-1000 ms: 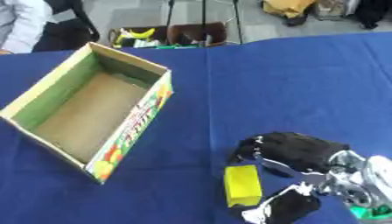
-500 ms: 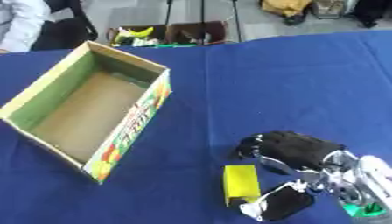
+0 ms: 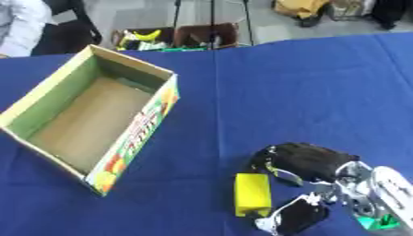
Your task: Pick up objects on the table and place them in the box.
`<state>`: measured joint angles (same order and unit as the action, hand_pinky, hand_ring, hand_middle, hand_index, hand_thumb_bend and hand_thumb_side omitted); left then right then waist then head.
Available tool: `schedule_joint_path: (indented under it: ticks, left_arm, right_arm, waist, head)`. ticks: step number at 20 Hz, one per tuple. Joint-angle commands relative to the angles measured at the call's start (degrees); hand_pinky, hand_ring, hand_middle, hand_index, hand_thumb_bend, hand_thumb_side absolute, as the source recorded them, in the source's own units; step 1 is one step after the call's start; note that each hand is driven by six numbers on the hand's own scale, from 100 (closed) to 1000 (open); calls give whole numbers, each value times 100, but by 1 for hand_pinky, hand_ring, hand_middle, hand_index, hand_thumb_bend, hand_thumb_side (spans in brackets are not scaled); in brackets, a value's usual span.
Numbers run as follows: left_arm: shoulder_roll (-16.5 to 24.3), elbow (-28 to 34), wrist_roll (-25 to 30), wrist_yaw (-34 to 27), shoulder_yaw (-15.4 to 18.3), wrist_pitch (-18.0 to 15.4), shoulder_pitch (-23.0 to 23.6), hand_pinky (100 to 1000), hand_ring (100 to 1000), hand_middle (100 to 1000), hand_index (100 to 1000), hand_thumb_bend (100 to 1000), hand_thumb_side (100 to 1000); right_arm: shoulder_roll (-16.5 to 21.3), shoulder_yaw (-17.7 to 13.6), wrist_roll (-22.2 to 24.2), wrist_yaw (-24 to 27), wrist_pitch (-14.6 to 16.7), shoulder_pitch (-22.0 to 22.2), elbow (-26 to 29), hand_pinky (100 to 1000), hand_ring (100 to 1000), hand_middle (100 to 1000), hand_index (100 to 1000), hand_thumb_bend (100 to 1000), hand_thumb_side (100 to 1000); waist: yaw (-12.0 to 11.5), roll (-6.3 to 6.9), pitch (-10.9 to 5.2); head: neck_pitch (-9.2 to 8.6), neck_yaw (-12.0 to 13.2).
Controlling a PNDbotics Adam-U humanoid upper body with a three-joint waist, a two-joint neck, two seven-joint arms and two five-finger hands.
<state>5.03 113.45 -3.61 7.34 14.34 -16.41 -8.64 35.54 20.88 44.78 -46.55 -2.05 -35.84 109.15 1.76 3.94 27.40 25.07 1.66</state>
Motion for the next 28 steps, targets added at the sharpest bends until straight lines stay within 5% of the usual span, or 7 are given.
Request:
schedule_joint_path:
  ticks: [1, 11, 18, 28]
  left_arm:
    - [63, 114, 10, 12, 6, -8, -19, 444, 680, 667, 907, 100, 981]
    - [62, 114, 2, 13, 12, -4, 1, 445, 681, 668, 907, 100, 981]
    - [66, 114, 0, 16, 16, 2, 7, 445, 681, 668, 907, 100, 980]
    - [75, 114, -2, 8, 14, 11, 28, 445, 680, 668, 907, 100, 980]
  right_arm:
    - [39, -47, -61, -30, -30, -91, 39, 766, 785, 546, 755, 311, 562]
    - [7, -239, -797, 144, -630, -127, 263, 694, 644, 415, 576, 100, 415]
    - [74, -304, -1352, 326, -935, -281, 526, 674, 609, 381, 535, 100, 305]
    - [73, -334, -1772, 365, -925, -1084, 544, 660, 598, 377, 526, 100, 279]
  waist:
    - [-6, -11, -113]
    - [10, 7, -131]
    - [24, 3, -140]
    - [17, -12, -180]
  head:
    - [-71, -12]
    - [-76, -5]
    - [-68, 1]
    - [-61, -1]
